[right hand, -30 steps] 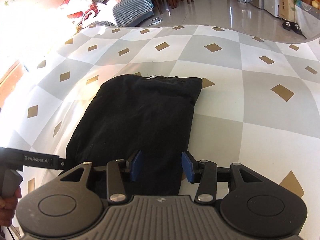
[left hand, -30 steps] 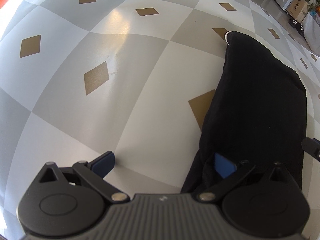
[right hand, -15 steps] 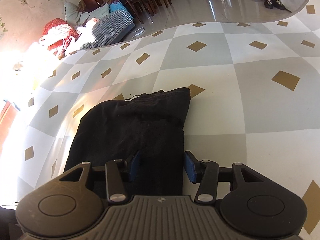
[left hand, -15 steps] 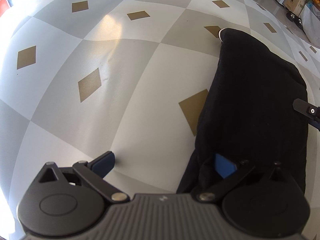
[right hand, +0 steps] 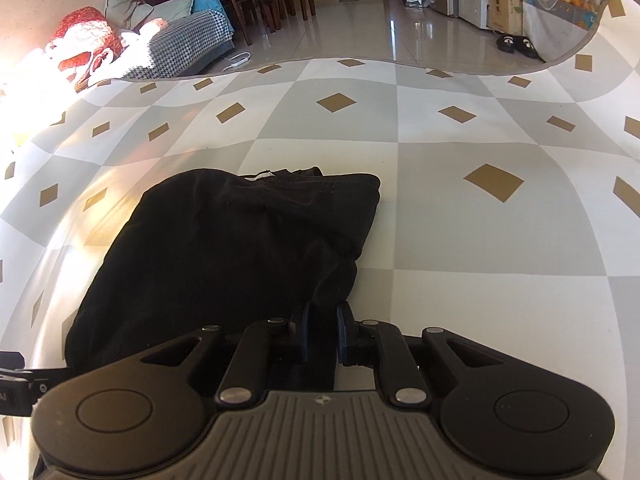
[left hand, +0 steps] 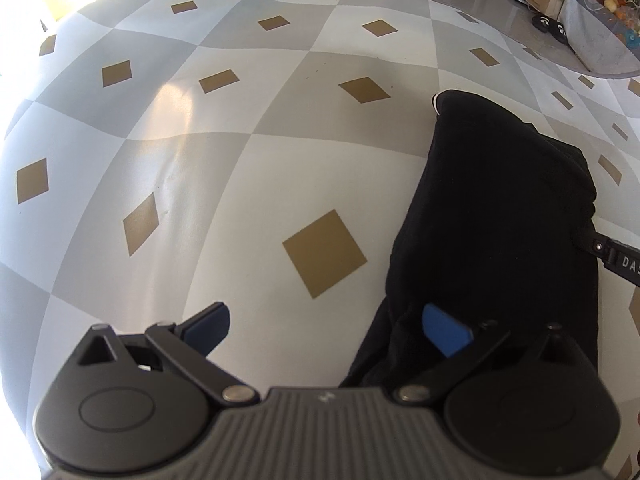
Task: Fold clothes
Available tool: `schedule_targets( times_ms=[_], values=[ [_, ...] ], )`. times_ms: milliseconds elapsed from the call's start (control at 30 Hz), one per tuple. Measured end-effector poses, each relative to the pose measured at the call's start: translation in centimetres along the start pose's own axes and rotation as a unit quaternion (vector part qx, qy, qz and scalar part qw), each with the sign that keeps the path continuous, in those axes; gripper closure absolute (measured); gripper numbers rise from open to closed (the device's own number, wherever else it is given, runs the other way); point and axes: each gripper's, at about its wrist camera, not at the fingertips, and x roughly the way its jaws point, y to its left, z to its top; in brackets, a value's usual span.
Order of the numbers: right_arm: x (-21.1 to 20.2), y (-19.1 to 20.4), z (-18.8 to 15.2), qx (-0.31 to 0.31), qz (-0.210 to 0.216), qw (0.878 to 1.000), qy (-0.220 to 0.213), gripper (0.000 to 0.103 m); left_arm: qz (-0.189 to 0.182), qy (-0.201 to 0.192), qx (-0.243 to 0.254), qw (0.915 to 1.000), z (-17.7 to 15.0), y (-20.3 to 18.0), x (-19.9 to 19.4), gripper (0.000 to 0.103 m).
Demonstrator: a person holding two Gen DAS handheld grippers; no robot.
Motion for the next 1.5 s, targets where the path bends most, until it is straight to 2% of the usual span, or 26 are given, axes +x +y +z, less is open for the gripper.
schedule_targets(
  times_ms=[233, 567, 633, 733, 833, 1033, 1333, 1500],
  values=[
    [-1.4, -3.4, -0.5, 0.027, -0.035, 0.999, 0.012, 0.092, -0.039, -0.008, 0.074, 0.9965, -2.2, -3.7, -2.5, 0.000],
    [-3.8, -7.9, -1.7, 0.073, -0.067, 0.994, 0.040, 0.092, -0.090, 0.010, 0.113, 0.9894, -9.0, -7.2, -4.3, 0.000],
    [-4.3, -8.7, -1.9, 0.082, -0.060, 0.994, 0.042, 0.090, -0.098, 0.013, 0.134, 0.9860, -10.6, -8.2, -4.5, 0.000],
    [-5.3, -10.2, -1.9, 0.107, -0.038, 0.993, 0.035, 0.079, -0.098, 0.031, 0.161, 0.9815, -12.7, -9.4, -3.7, 0.000],
    [-6.5, -11.9, -1.7, 0.132, -0.024, 0.991, 0.020, 0.072, -0.081, 0.017, 0.188, 0.9787, -14.1, -10.1, -3.4, 0.000],
    [-7.4, -16.4, -1.2, 0.222, 0.028, 0.975, -0.010, 0.070, -0.082, 0.011, 0.180, 0.9802, -14.5, -9.7, -3.5, 0.000],
    [-5.9, -18.6, -0.7, 0.284, 0.048, 0.957, -0.018, 0.066, -0.080, 0.013, 0.182, 0.9799, -14.8, -9.6, -3.6, 0.000],
    [-4.7, -18.8, -0.5, 0.298, 0.055, 0.953, -0.015, 0.066, -0.079, 0.013, 0.185, 0.9795, -15.1, -9.5, -3.7, 0.000]
  ],
)
